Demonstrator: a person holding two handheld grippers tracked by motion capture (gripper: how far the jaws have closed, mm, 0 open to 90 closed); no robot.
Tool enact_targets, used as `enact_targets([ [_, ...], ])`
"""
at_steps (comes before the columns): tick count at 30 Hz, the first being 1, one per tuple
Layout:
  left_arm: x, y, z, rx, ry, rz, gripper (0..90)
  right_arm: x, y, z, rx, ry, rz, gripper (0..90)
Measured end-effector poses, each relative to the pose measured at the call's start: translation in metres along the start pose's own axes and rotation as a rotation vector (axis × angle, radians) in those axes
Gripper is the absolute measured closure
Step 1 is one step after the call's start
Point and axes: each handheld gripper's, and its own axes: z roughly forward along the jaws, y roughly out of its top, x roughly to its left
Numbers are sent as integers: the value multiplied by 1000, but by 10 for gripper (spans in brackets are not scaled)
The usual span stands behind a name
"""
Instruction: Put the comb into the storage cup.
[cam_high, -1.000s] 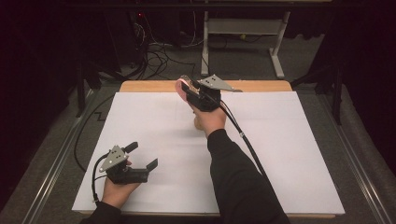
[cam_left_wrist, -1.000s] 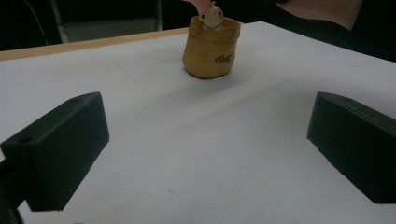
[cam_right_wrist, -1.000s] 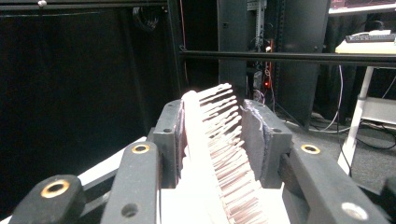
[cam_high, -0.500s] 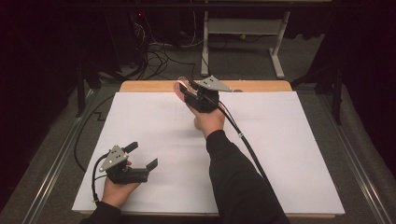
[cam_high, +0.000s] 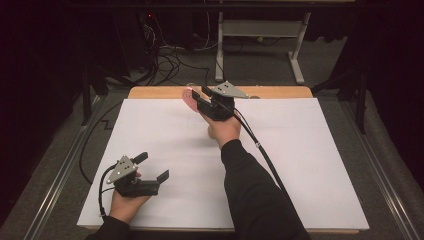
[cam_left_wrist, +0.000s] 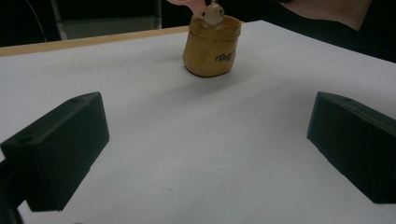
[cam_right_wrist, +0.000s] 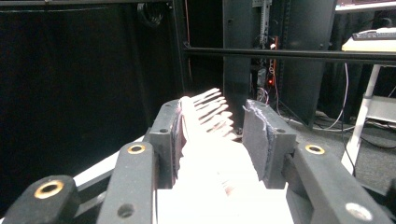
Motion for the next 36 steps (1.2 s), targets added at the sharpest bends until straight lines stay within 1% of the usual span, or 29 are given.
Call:
enact_targets([
  [8, 0, 0, 0, -1, 0, -2, 0, 0, 1, -1, 1, -2, 0, 579],
  [16, 1, -1, 1, 11, -3, -6, 0, 3, 2, -5, 10, 2, -27, 542],
  [20, 1, 0, 1, 5, -2, -9, 0, 3, 3, -8, 15, 2, -31, 527],
  [26, 1, 0, 0, 8, 4, -6, 0, 0, 3, -18, 16, -5, -28, 510],
  [32, 2, 0, 0, 7, 8, -14, 0, 0, 3, -31, 28, -9, -48, 505],
  [36, 2, 0, 0, 10, 10, -9, 0, -1, 1, -41, 41, -14, -59, 495],
])
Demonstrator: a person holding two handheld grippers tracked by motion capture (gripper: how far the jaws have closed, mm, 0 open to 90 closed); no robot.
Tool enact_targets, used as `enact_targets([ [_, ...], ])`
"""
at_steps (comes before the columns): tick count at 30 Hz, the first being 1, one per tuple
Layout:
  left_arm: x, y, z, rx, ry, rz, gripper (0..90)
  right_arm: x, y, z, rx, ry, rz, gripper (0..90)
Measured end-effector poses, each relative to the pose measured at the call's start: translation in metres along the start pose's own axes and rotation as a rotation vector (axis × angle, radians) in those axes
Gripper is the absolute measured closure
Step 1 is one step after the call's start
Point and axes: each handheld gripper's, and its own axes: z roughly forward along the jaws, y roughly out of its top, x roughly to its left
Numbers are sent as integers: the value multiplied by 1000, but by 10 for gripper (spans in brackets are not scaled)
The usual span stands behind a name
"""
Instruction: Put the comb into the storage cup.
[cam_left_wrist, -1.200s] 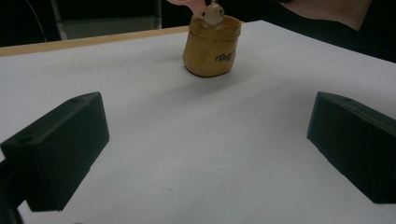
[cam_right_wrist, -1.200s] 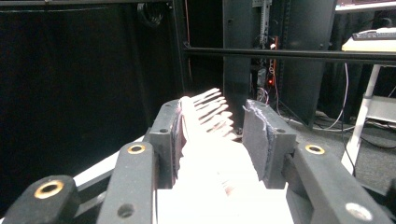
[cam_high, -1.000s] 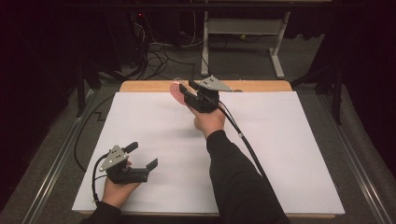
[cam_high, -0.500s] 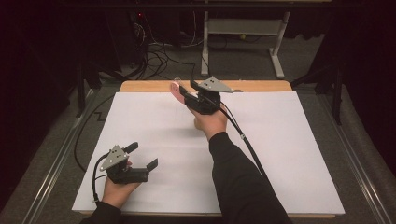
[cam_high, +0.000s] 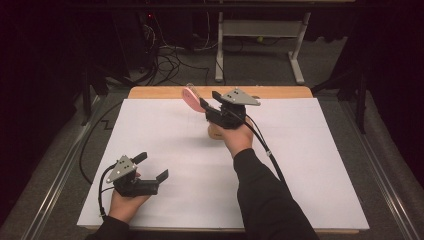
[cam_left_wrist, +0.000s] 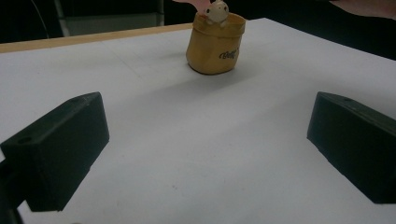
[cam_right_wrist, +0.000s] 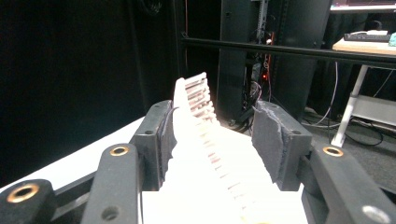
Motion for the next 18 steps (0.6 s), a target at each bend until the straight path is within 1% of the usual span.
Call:
enact_targets([
  [4, 3, -1, 1, -1, -10, -28, 0, -2, -6, -10, 20, -6, -19, 493],
  [5, 3, -1, 1, -2, -9, -29, 0, -3, -7, -13, 22, -8, -27, 491],
  [9, 4, -1, 1, -2, -10, -27, 0, -6, -16, -25, 41, -8, -28, 474],
  [16, 5, 0, 2, -1, -9, -31, 0, -12, -31, -49, 61, -24, -31, 467],
  [18, 5, 0, 2, -1, -7, -30, 0, -13, -35, -56, 71, -29, -34, 452],
])
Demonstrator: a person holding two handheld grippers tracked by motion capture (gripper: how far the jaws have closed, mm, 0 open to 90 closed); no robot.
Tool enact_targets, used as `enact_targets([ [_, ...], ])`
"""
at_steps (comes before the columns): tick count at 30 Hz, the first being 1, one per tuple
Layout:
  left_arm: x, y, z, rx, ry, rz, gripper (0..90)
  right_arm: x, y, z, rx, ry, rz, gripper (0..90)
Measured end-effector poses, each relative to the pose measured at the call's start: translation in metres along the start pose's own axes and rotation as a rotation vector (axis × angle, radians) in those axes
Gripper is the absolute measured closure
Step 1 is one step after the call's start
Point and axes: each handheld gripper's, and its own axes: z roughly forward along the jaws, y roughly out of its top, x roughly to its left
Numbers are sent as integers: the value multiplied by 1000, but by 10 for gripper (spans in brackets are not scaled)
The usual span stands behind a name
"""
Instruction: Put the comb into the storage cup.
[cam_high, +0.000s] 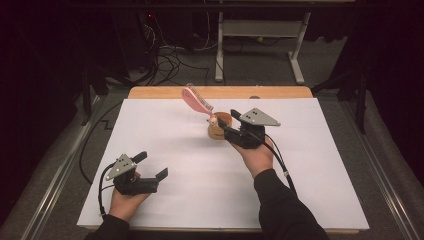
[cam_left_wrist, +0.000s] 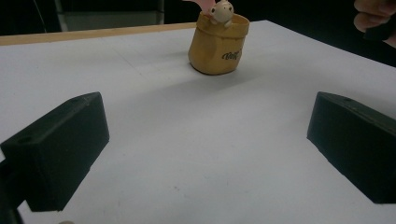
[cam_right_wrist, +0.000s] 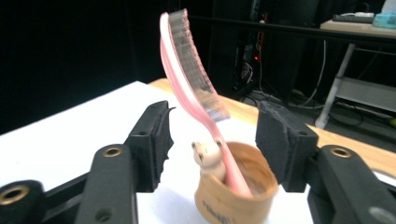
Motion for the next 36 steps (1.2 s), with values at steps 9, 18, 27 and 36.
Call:
enact_targets([
  [9, 0, 1, 0, 1, -3, 1, 0, -6, -28, -22, 47, -14, 5, 413],
  [18, 2, 1, -1, 6, -3, 3, 0, -8, -58, -37, 84, 14, 21, 341],
  [27, 1, 2, -1, 14, 7, 19, 0, -12, -85, -56, 119, 49, 48, 198],
  [36, 2, 2, -1, 15, 14, 25, 0, -20, -106, -84, 105, 37, 72, 115],
])
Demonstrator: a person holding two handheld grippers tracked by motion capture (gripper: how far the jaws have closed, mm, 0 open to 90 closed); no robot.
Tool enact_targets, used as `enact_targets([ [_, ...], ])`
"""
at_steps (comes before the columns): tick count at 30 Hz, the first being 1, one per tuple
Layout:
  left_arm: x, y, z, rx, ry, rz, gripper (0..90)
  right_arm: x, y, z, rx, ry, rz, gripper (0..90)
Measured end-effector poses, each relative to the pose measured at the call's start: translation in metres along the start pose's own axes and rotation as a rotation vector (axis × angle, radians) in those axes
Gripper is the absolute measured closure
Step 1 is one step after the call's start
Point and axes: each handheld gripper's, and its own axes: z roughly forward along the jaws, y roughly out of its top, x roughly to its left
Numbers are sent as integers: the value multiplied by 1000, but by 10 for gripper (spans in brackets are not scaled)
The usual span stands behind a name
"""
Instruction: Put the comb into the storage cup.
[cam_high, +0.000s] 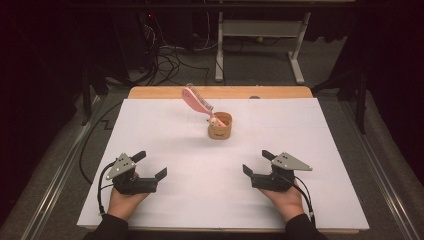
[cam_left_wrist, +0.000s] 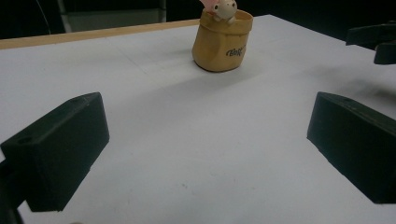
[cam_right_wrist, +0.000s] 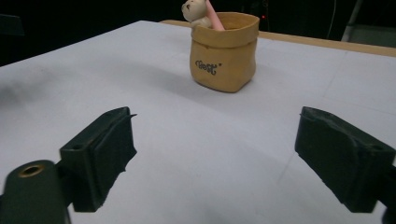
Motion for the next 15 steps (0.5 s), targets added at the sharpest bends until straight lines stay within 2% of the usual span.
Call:
enact_targets([
  [5, 0, 0, -1, -1, 2, 1, 0, -10, -9, -19, -11, -24, 3, 38],
  [7, -1, 1, -2, -2, -6, 1, 0, -15, -14, -29, -15, -50, 4, 3],
  [15, -7, 0, -5, -5, -7, 29, 0, -32, -23, -70, -62, -118, 26, 2],
])
